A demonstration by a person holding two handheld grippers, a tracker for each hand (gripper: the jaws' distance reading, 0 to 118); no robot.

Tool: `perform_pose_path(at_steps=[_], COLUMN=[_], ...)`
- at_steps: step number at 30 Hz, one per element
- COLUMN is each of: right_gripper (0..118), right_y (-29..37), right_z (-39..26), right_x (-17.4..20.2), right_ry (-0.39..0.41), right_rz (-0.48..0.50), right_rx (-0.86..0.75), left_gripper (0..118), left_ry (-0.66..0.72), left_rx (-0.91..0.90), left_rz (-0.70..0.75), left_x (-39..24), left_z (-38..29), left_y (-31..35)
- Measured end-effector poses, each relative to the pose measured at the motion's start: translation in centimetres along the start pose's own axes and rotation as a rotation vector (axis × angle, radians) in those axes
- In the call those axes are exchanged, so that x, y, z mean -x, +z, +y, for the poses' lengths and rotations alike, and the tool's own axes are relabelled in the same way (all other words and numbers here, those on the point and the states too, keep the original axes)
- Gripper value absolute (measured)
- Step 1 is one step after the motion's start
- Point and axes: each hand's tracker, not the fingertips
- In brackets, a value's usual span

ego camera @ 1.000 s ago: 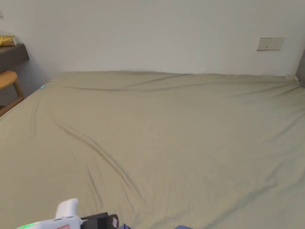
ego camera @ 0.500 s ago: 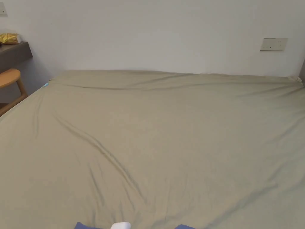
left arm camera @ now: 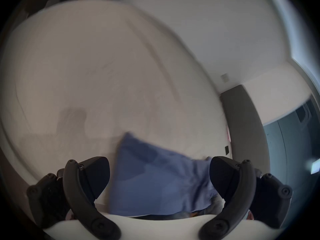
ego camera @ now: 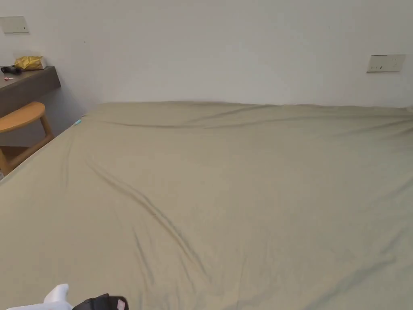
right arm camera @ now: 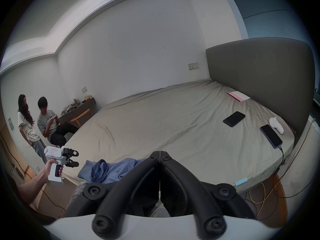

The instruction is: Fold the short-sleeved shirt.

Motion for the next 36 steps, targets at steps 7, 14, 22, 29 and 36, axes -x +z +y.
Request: perform_pose_path(at_steps=[7,14,22,29,36], right_gripper=[1,1,1,1,1], right_y=[0.0,-0.5,-0.9,-1.3,-1.5], right_z=[-0.2,0.1,-0.2,-0.9,-1.2], right_x=[-0.4,0.5,1.3,1.2,0.6], right_ry=[0.000,0.015,0.037,0.021,0.034], right_rz=[-0.033,-0.036,-0.034,-0.041,-0.036], right_rx=[0.023,0.037,0.043,0.051,0.053], left_gripper=[112,14,14,14,14], left_ry=[-0.007,-0.194,-0.155,-0.181,-0.476], left_rx=[0.207,0.155,0.018,-0.156,-0.156], left_rz=[-0.302,0.013,0.055,0.295,0.490], left_x=[-0.6,-0.6,1.7,1.7,-7.4], left_z=[-3.9,-2.0,-0.8,0.2,-1.3], left_y=[-4.6,-5.9,-3.2,2.8,6.0])
